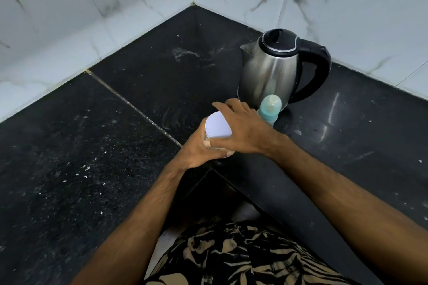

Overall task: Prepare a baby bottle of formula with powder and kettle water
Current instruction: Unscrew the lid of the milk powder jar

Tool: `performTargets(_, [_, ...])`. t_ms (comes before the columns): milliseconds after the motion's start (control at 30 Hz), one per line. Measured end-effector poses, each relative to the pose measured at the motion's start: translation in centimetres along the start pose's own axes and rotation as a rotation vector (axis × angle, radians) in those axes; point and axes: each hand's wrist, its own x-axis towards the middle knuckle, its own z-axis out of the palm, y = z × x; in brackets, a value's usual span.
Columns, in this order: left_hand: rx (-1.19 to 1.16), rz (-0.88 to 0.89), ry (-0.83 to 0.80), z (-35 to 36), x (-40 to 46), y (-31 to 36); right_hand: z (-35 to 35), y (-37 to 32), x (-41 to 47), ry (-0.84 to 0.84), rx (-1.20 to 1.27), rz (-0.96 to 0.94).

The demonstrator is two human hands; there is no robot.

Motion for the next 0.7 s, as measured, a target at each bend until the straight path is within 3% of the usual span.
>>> performTargets(100, [0.006, 0.008, -0.002, 0.1, 0.1, -0.2, 0.2, -0.6, 0.3, 0.027, -0.066, -0.019])
performTargets(267, [-0.002, 0.034, -0.024, 0.0, 0.1, -0.2, 0.0, -0.6, 0.5, -0.205, 0.127, -0.115])
performTargets(333, [-0.006, 0.034, -0.022, 0.0, 0.1, -0.2, 0.0, -0.4, 0.3, -0.148, 0.174, -0.075])
performTargets(500, [-0.002, 0.017, 0.011, 0.2, 0.2, -0.4, 0.3, -0.1, 0.5, 0.099, -0.093, -0.005])
performTargets(700, [-0.006, 0.029, -0.021, 0.1, 0.3, -0.2, -0.2, -0.4, 1.2, -0.006, -0.092, -0.102])
